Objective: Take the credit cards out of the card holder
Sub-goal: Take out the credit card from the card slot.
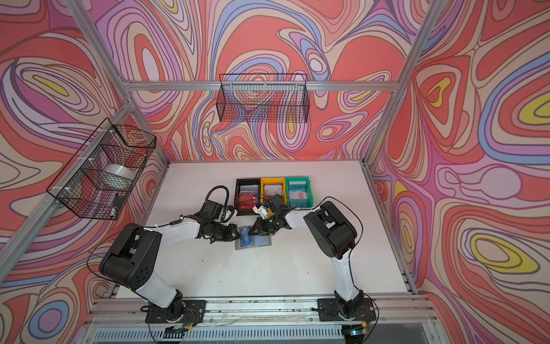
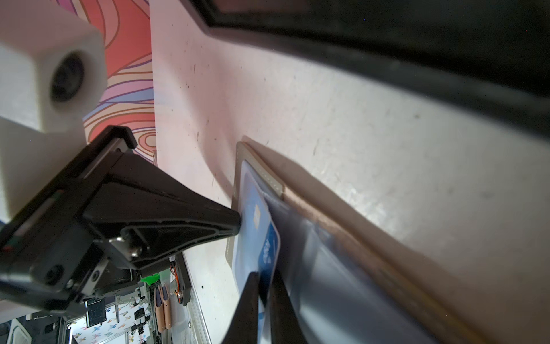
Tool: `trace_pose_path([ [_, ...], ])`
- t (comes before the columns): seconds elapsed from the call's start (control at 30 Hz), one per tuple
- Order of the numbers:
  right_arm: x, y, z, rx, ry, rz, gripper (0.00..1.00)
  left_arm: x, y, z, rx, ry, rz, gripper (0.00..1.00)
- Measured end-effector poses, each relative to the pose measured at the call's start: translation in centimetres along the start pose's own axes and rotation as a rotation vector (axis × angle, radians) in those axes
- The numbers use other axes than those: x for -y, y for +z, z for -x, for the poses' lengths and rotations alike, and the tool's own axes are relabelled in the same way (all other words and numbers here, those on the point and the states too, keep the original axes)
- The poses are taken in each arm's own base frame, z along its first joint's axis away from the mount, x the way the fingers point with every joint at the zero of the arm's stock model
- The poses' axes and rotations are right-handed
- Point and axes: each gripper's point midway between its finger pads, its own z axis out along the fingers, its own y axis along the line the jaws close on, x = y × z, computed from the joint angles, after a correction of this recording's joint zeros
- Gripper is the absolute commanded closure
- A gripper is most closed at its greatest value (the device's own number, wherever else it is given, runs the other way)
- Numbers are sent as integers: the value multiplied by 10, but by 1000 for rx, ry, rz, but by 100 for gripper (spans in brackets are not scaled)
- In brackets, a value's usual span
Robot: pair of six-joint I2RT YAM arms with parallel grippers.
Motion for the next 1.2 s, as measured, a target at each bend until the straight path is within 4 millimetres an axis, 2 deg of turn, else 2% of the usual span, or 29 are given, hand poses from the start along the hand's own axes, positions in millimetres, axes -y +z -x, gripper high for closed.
trace_pose_path([
  [0.3,-6,-4,1,4,-16,8,98,-1,0,-1,0,0,2,100],
  [0.73,-18,-25,-3,6,-52,-43,99,-1,0,-2,1,0,3,100],
  [0.93,-28,-56,-8,-8,-89,-95,100,-1,0,-1,1,4,2,100],
  [1.2,-66,-119,25,37,-237,-158,100,-1,0,-1,2,13,1,100],
])
